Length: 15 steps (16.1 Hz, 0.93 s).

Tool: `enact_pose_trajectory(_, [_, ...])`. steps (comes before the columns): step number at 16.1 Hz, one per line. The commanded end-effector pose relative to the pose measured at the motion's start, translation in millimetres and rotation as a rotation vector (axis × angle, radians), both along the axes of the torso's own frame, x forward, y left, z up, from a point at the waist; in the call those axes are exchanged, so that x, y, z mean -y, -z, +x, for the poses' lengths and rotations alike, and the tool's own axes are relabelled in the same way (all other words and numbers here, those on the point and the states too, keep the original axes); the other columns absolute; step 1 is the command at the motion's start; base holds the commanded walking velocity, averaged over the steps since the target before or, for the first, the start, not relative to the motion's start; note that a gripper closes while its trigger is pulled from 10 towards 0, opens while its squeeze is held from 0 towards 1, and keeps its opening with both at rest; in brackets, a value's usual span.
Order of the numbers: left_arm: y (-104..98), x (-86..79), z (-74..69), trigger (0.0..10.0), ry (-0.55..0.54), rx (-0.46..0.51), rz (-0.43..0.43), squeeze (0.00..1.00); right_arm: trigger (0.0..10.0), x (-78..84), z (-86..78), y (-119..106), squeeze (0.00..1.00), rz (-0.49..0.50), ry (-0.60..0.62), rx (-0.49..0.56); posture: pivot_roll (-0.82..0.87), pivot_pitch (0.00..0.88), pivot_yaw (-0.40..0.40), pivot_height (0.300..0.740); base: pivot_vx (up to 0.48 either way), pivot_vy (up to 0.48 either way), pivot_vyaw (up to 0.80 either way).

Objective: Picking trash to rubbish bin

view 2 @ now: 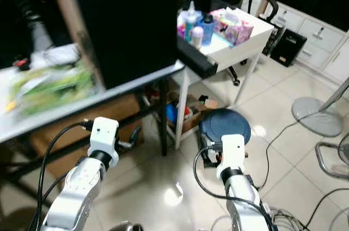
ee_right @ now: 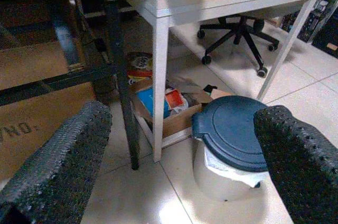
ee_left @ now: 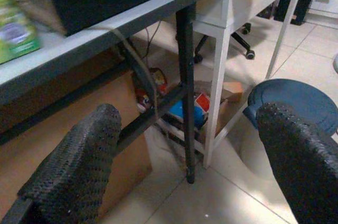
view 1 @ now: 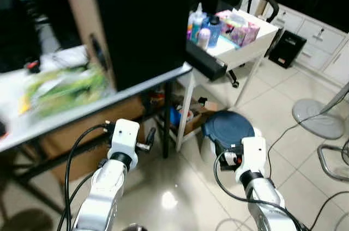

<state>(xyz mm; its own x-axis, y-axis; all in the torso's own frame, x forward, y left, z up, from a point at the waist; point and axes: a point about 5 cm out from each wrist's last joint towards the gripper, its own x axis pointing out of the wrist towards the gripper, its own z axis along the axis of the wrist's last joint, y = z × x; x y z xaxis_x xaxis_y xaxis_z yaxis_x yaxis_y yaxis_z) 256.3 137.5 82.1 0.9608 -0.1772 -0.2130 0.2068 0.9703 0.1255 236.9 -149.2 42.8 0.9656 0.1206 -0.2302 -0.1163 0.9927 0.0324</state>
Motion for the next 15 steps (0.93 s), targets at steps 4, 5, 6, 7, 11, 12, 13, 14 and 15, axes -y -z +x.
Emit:
enact_pose_trajectory(4, [-10.2,2.5,2.4,10.0,0.014,0.035,0.021,0.00,10.0,3.1,1.1,-5.1,0.00,-0.004,0.023,0.011,-0.10,0.000,-0.032,0.740,-0.326,0.000,0.00])
enact_pose_trajectory(5, [-10.0,2.5,2.1,10.0,0.019,0.035,0.030,0.00,10.0,3.9,1.2,-4.9,0.00,-0.019,0.018,0.010,-0.10,0.000,-0.031,0.740,-0.326,0.000,0.00])
enact_pose_trajectory(6, [-10.0,2.1,0.5,10.0,0.026,0.033,0.038,0.00,10.0,3.9,0.8,-5.8,0.00,-0.013,0.018,0.016,-0.10,0.000,-0.030,0.740,-0.326,0.000,0.00])
enact_pose_trajectory(7, [-10.2,1.8,-0.2,10.0,0.028,0.033,0.041,0.00,10.0,4.3,0.7,-6.1,0.00,-0.011,0.024,0.019,-0.10,0.000,-0.029,0.740,-0.322,0.000,0.00])
enact_pose_trajectory(11, [-11.0,-2.4,-2.3,10.0,0.023,0.031,0.055,0.00,10.0,-0.7,-0.5,-5.2,0.00,-0.031,0.013,0.023,-0.09,0.000,-0.027,0.740,-0.325,0.000,0.00])
enact_pose_trajectory(12, [-10.9,-2.8,-2.8,10.0,0.022,0.030,0.056,0.00,10.0,-0.8,-0.7,-5.0,0.00,-0.033,0.012,0.023,-0.09,0.000,-0.028,0.740,-0.322,0.000,0.00])
enact_pose_trajectory(13, [-11.0,-2.7,-3.2,10.0,0.022,0.030,0.058,0.00,10.0,-0.2,-0.3,-4.7,0.00,-0.037,0.013,0.022,-0.09,0.000,-0.029,0.740,-0.326,0.000,0.00])
enact_pose_trajectory(14, [-11.0,-2.6,-3.2,10.0,0.020,0.029,0.057,0.00,10.0,0.1,-0.3,-4.7,0.00,-0.040,0.012,0.023,-0.09,0.000,-0.031,0.740,-0.326,0.000,0.00])
enact_pose_trajectory(15, [-10.8,-2.6,-3.1,10.0,0.019,0.029,0.056,0.00,10.0,-0.2,0.4,-4.9,0.00,-0.043,0.009,0.024,-0.09,0.000,-0.032,0.740,-0.326,0.000,0.00])
